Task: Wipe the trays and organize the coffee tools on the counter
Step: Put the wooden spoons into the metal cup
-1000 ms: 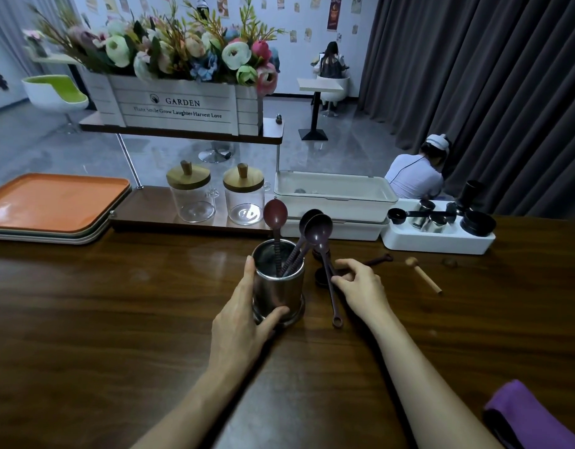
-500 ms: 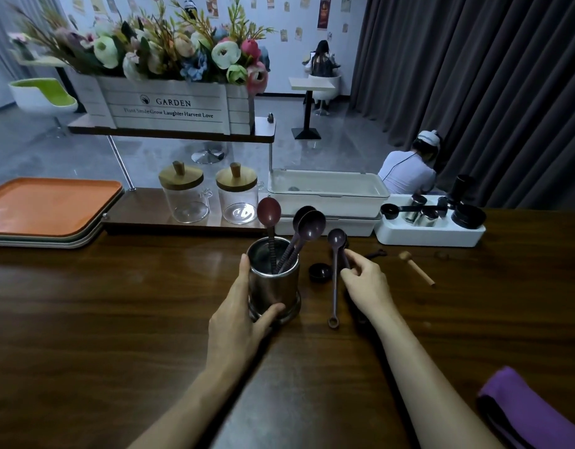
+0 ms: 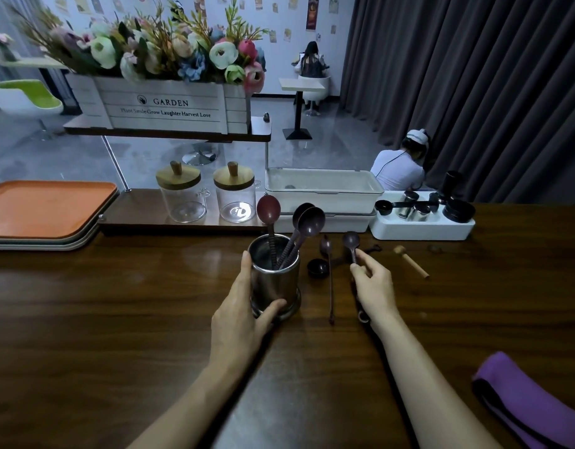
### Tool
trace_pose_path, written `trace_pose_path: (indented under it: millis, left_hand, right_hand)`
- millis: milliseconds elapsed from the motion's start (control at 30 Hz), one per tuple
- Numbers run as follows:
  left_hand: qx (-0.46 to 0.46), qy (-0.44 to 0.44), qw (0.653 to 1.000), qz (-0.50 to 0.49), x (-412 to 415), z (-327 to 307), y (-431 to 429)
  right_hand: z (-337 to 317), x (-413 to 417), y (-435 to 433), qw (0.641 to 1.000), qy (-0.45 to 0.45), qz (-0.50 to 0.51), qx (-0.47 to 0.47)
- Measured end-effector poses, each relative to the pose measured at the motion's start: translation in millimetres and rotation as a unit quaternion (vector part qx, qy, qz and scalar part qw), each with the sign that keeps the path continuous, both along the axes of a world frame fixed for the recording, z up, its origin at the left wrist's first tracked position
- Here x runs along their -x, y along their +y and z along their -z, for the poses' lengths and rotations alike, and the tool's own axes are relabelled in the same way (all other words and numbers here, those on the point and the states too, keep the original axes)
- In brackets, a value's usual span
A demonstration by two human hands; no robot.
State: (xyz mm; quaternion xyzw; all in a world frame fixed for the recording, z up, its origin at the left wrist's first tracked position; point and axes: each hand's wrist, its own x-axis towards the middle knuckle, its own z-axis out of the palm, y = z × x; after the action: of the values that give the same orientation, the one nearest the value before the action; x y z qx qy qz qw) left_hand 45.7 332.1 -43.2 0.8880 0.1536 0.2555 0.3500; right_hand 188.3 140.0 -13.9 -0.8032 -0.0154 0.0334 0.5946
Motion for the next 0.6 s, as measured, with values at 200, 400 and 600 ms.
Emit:
trace_pose_path:
  millis: [200,400,600]
  left_hand:
    - [0.006,-0.021,1.0,0.011,1,0,0]
    - [-0.009,-0.043,0.999,0.013,2,0,0]
    - [-0.033,-0.054,0.998,0.011,1,3,2]
  right_hand:
    - [-37,19,12,0.99,-0.065,-0.015,-0.123]
    - [-60,32,42,0.946,-0.047,-0.025,-0.32]
    - [-76,42,62,0.927,-0.045,-0.012,-0.373]
